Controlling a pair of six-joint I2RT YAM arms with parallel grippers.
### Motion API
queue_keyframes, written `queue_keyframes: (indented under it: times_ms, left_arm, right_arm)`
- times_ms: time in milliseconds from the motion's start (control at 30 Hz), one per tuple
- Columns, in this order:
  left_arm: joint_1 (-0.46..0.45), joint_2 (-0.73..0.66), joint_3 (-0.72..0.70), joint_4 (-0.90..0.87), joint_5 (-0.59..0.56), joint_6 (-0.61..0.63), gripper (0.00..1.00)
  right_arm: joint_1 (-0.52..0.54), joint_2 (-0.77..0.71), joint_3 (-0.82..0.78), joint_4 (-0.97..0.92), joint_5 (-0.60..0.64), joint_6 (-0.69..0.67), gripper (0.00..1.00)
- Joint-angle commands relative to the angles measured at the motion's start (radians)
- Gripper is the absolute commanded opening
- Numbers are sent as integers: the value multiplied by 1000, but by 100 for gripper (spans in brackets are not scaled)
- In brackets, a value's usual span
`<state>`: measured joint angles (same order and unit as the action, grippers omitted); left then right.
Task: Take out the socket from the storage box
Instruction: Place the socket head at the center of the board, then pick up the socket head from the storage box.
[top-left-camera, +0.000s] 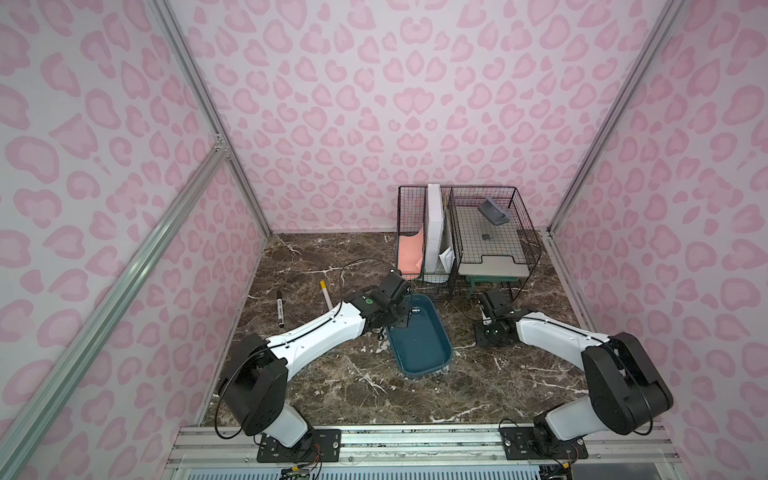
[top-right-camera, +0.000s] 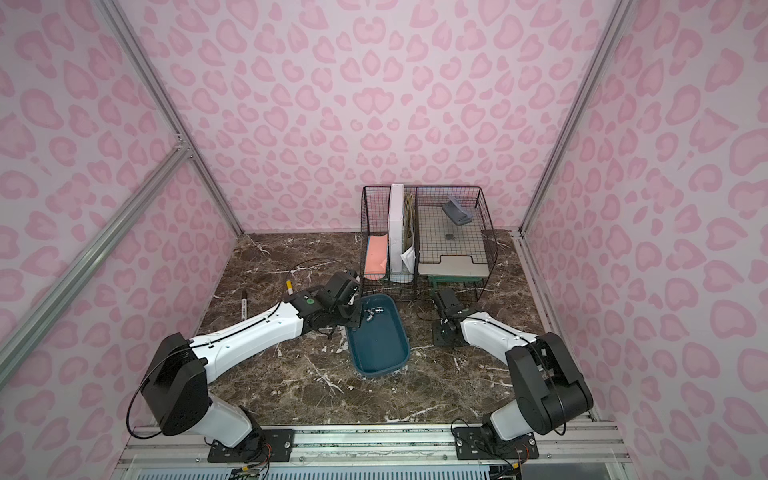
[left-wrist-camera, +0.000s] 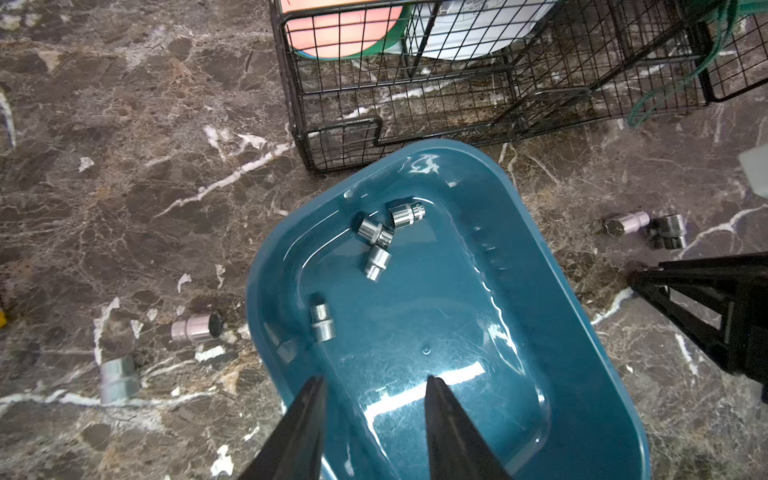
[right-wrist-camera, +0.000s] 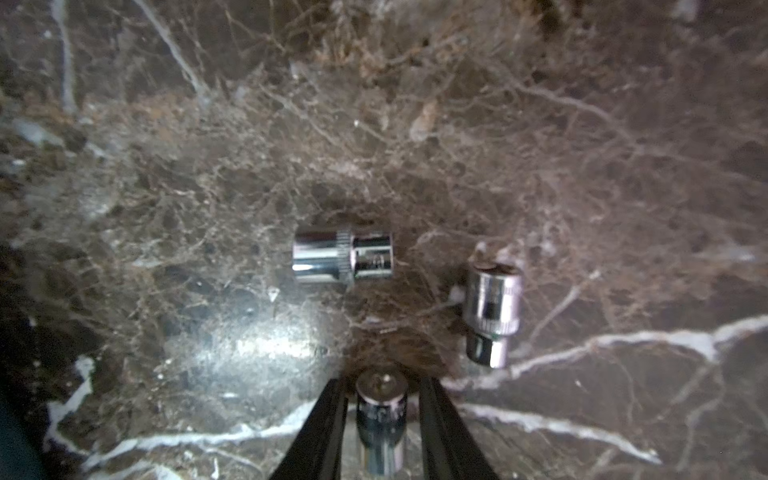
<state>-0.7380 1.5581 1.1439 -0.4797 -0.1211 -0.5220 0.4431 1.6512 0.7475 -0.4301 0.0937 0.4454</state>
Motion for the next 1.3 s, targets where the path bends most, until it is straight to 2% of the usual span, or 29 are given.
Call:
queue_keyframes:
  times_ms: [0,267,533,733,1267]
  left_arm:
    - [-1,1,12,-4,-6,-4,44]
    - [-1,25,41,-17,19,32,44]
    - [1,173,147,-72,67,129,42]
    - [9,278,197,-71,57,164,42]
    - [33,409,228,-30,60,192,41]
  right_arm:
    - [0,-4,8,24,9,10,38]
    - [1,-52,55,-41,11,1,40]
    - [0,-141,95,-102,9,-4,43]
    - [0,-187,94,-107,-10,-10,43]
    - [-1,-197,92,-98,-25,-16,43]
